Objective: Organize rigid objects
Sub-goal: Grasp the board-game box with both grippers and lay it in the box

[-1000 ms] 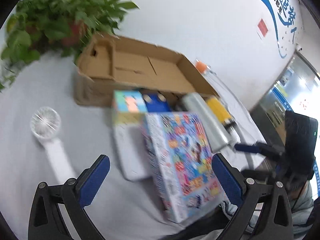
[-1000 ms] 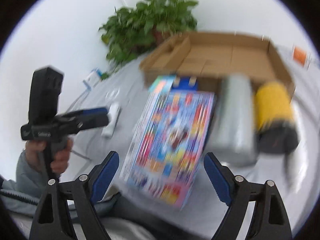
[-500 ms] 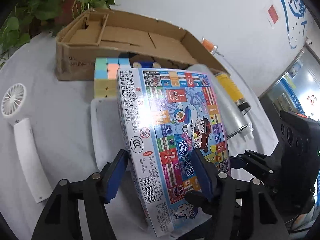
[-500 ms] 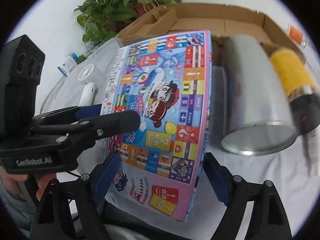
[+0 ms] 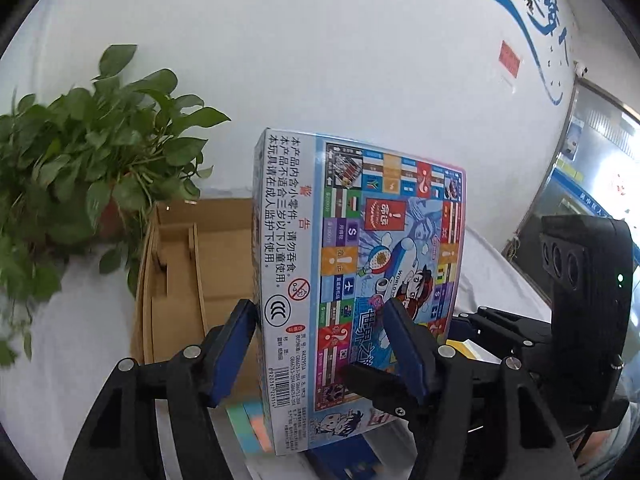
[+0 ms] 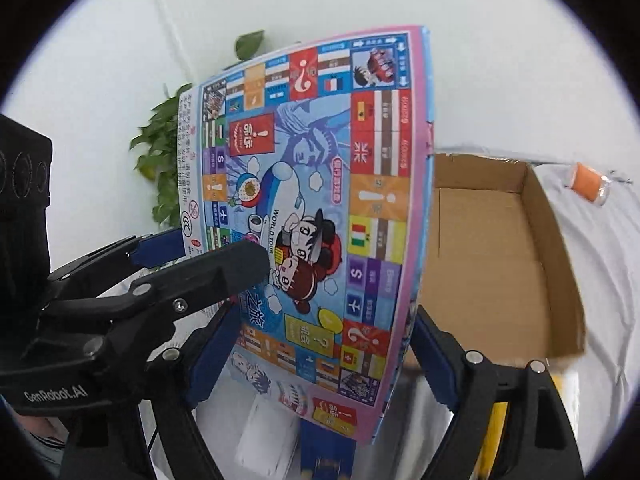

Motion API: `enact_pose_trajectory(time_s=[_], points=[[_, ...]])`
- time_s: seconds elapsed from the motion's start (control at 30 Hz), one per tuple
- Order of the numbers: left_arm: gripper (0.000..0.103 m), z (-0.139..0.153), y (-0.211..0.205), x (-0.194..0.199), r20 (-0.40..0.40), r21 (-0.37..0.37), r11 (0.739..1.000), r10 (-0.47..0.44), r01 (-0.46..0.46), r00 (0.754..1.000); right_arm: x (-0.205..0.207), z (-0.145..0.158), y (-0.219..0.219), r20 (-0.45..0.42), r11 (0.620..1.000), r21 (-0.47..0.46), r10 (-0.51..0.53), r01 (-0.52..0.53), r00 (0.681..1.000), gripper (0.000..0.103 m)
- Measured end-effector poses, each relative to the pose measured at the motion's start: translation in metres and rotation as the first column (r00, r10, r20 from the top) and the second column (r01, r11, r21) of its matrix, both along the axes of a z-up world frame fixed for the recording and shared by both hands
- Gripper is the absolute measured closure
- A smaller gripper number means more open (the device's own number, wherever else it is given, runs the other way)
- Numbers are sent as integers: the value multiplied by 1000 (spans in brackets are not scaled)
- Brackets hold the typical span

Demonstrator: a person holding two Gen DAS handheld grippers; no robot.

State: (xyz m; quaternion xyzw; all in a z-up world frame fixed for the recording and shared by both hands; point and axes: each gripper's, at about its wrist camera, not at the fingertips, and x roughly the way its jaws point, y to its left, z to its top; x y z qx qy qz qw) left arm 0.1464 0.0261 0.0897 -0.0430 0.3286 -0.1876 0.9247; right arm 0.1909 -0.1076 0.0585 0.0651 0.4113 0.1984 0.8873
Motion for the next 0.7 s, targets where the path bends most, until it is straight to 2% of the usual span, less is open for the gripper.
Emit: enact_pose_trajectory(time_s=[0.07,0.2,0.33,0.4,0.47,0.57,0.63,0.7], points=[[40,2,0,35,-16,17,1000,-7,8,1000,36,-15,0,-66,1000,3,-3,4,998,19],[40,-32,6,115,-146,26,1000,-2,6,989,88,-70,9,-233,1000,6,6,-4,972,19],[42,-84,20,151,-284,40,999,21,-10,959,107,-119,23,-353,999,-20,22,-31,935,18],[42,-105,23,154,-336,57,998,33,-14,941,109,-130,27,-384,999,-29,28,-43,923,18],[42,-109,25,145,-328,74,997,40,-17,944,112,-139,31,-420,997,-51,27,-53,907,19],[39,-91,32,122,-277,42,999,24,-13,961,106,-143,36,-427,994,-84,27,-69,904,18],[37,-75,38,103,-223,52,998,46,-36,974,92,-130,33,-388,992,-99,33,-78,921,18],[21,-60,48,77,-158,59,995,83,-75,984,63,-98,25,-266,992,-104,41,-71,963,18]])
